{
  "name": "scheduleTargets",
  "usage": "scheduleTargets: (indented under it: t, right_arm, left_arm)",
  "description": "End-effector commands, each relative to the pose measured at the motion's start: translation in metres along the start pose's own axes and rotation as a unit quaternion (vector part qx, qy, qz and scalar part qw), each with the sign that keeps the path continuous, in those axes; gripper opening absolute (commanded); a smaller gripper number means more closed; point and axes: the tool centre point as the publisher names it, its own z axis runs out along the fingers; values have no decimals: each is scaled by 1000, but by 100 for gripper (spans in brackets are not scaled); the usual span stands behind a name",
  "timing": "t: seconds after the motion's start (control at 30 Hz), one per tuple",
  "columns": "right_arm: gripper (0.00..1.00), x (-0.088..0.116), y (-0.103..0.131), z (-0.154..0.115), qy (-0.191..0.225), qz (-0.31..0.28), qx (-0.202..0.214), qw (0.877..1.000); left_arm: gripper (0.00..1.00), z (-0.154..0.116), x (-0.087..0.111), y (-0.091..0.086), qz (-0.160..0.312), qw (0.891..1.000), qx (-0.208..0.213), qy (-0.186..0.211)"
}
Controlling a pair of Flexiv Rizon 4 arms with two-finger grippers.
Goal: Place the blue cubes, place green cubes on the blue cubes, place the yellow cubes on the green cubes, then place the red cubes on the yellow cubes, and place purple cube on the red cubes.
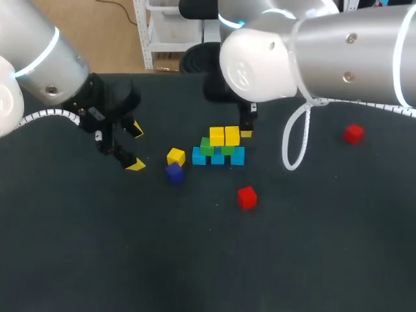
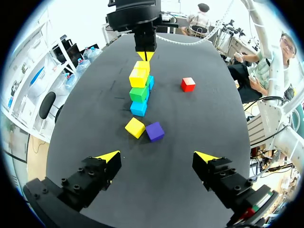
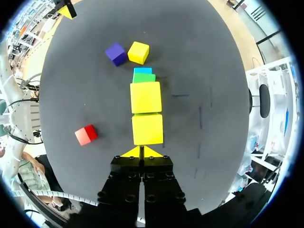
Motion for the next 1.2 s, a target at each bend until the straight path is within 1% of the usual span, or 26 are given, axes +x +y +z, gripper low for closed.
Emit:
scheduleTargets:
  t: [0.03,0.77,1.2]
  right_arm:
    - [0,-1,-2,-1,0,0,-1,1000]
    - [0,-5,-3,-1,0,-4,1,1000]
    - [0,0,-4,-2,2,0,3,1000]
  left_arm:
    - [100,0,1,0,1,1000,0,-1]
    - [100,0,1,0,1,1000,0,-1]
    - [100,0,1,0,1,1000,0,-1]
